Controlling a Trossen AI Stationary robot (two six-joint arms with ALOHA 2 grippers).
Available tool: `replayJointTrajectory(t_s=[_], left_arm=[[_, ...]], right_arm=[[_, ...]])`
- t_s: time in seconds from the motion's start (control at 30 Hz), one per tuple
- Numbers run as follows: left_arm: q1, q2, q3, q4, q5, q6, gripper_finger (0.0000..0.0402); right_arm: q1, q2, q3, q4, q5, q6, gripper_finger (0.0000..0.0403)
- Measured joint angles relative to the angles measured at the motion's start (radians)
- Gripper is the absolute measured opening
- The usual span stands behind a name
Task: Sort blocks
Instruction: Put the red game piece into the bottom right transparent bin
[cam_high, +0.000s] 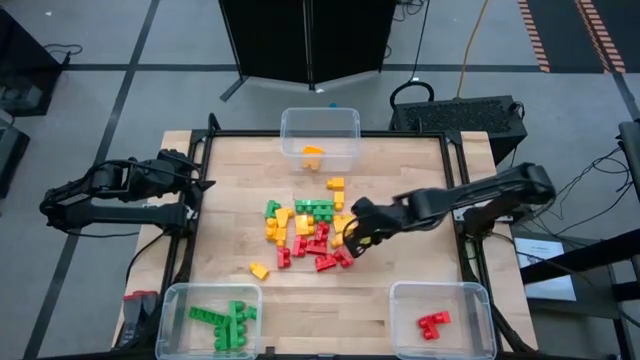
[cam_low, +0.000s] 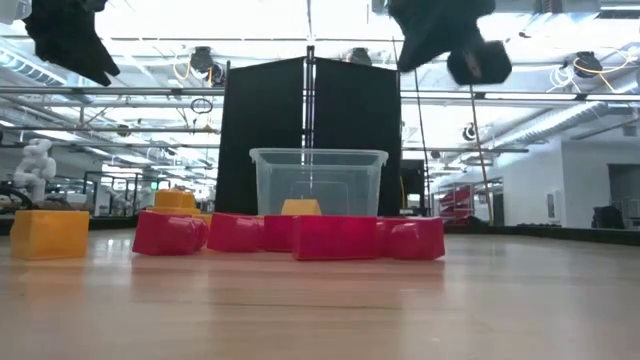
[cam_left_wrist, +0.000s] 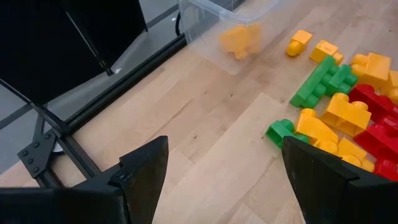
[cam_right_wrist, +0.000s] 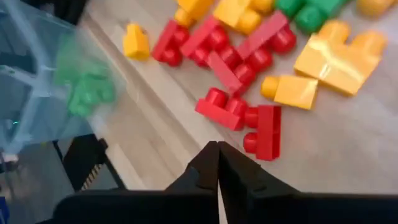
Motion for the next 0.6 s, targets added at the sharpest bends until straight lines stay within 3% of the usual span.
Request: replayJointTrajectory(t_s=[0.17, 0.33, 0.47, 0.6], left_arm=[[0.000, 0.000, 0.000, 0.000, -0.003, -0.001, 0.0287], [0.000, 0.000, -0.012, 0.004, -0.007, -0.002, 0.0287], [0.000, 0.000, -0.054, 0.002, -0.007, -0.004, 0.0287], [0.000, 0.000, -0.103, 0.007, 0.001, -0.014, 0.0287]], right_arm=[[0.009, -0.040, -0.001, 0.000, 0.067, -0.068, 0.0015], [0.015, 0.059, -0.001, 0.041, -0.058, -0.119, 0.0010], [0.025, 0.147, 0.000, 0.125, -0.168, -0.141, 0.0051], [0.026, 0.215, -0.001, 0.062, -0.179, -0.154, 0.0110]])
